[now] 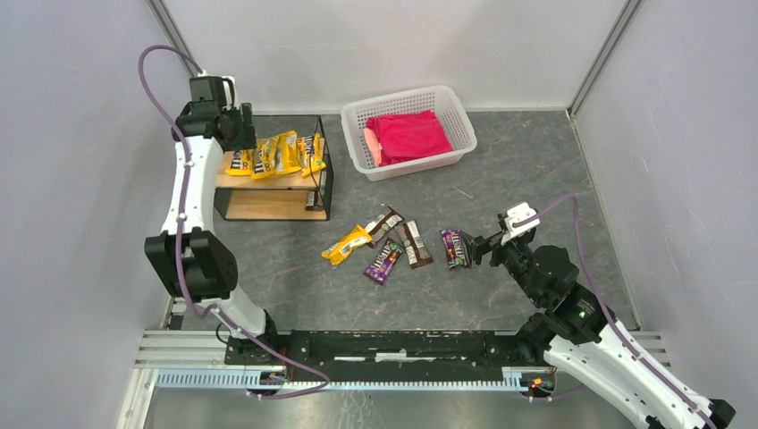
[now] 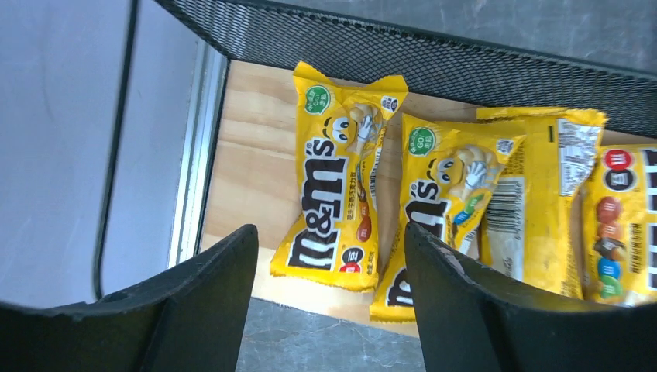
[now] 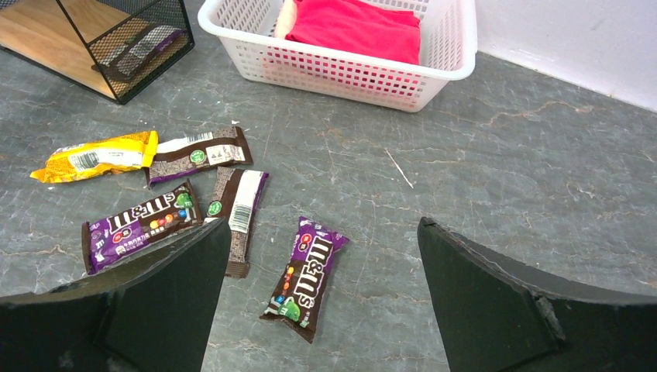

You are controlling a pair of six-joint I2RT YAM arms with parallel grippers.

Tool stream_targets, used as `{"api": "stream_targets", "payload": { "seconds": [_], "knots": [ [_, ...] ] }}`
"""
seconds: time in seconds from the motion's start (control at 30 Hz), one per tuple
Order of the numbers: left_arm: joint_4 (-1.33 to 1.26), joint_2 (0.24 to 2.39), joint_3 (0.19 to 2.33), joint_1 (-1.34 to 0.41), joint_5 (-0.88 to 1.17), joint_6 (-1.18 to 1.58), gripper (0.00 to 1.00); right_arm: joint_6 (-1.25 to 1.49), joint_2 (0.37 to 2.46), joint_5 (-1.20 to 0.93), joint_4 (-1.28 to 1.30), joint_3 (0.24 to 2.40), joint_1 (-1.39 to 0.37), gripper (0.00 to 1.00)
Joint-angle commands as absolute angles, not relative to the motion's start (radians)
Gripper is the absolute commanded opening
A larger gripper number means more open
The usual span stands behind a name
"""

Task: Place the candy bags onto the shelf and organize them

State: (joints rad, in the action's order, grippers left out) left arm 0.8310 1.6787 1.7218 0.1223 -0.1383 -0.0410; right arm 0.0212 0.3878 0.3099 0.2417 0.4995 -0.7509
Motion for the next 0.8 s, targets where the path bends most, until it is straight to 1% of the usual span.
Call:
{"api": "stream_targets", "payload": {
  "seconds": [0.0,0.07,0.13,0.23,0.33,0.43,0.53,0.63,0.67,0.77],
  "knots": [
    [0.840,1.578,1.780,0.124,-0.132,0.034,0.78,0.023,0.397,0.302,0.194,0.505,-0.755,0.98],
    [0.839,1.540,1.776,0.123,-0.097,0.060,0.82,0.023,0.400,0.306,0.195,0.508,-0.756,0.98],
    [0.833,1.491,1.753,0.123,-0.003,0.086,0.85,0.023,0.402,0.310,0.198,0.512,-0.755,0.98],
    [0.770,1.390,1.660,0.110,0.164,0.113,0.87,0.019,0.406,0.324,0.200,0.514,-0.754,0.98],
    [0.708,1.267,1.559,0.035,0.215,0.137,0.89,0.018,0.406,0.333,0.199,0.514,-0.754,0.98],
    [0.662,1.207,1.481,-0.171,0.174,0.159,0.90,0.022,0.411,0.326,0.195,0.512,-0.754,0.98],
    [0.646,1.213,1.417,-0.453,0.047,0.167,0.91,0.024,0.418,0.321,0.198,0.517,-0.754,0.98],
    [0.631,1.255,1.348,-0.677,-0.080,0.178,0.92,0.024,0.415,0.324,0.210,0.524,-0.755,0.98],
    [0.622,1.273,1.324,-0.725,-0.105,0.186,0.92,0.024,0.412,0.328,0.214,0.525,-0.755,0.98],
    [0.583,1.344,1.260,-0.812,-0.094,0.216,0.93,0.024,0.403,0.330,0.219,0.526,-0.753,0.98]
  ]
}}
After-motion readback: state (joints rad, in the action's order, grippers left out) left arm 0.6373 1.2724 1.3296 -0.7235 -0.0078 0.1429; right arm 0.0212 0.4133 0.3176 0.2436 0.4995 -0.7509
